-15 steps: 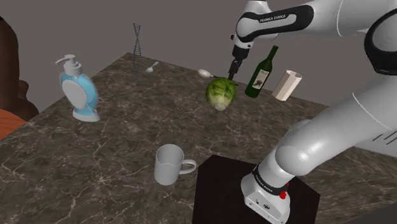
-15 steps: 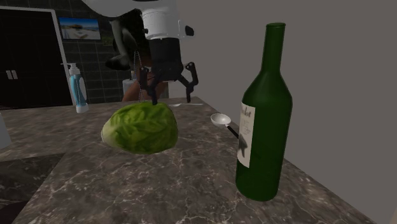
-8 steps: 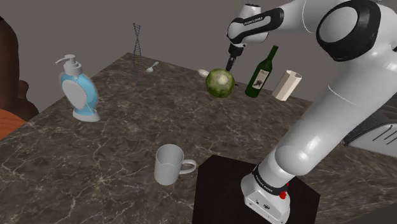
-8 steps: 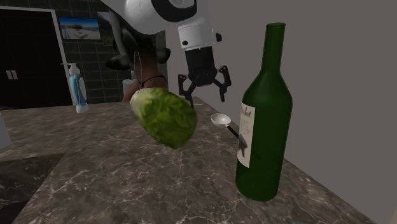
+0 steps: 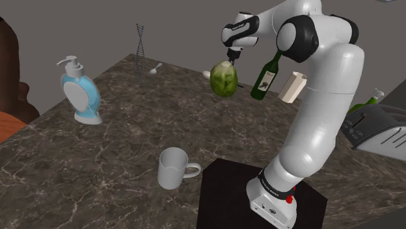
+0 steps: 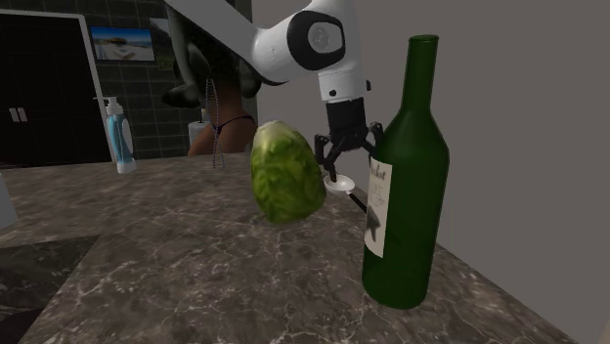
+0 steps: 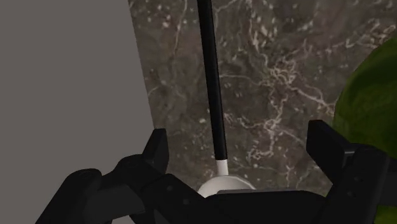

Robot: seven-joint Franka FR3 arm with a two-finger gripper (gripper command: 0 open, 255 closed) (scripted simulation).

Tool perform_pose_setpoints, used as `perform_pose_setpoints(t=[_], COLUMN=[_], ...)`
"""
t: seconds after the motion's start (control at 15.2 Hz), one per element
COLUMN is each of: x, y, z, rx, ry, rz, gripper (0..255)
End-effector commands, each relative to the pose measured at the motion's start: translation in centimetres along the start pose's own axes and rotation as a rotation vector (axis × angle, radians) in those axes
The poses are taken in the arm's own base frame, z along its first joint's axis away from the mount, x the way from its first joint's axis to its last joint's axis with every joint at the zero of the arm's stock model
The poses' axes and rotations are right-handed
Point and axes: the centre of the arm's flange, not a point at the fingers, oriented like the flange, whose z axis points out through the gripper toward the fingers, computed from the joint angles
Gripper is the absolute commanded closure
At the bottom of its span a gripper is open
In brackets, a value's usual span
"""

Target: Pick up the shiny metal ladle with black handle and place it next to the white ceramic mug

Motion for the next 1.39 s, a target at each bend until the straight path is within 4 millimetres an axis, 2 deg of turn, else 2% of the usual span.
perform_pose_setpoints(t=[0.0, 0.13, 0.59, 1.12, 1.19, 1.32], x=[1.1, 1.7, 1.6, 1.6, 1.6, 1.6], y=[0.9, 2.1, 1.9, 1.9, 1.9, 1.9], z=[3.0, 3.8, 7.8, 7.8, 7.8, 7.8], rx=[0.068, 0.065, 0.065, 0.065, 0.065, 0.065], ry=[-0.036, -0.036, -0.036, -0.036, -0.036, -0.036], rz=[-0.048, -0.071, -0.071, -0.071, -0.071, -0.071], gripper=[0, 0, 0, 0, 255, 255])
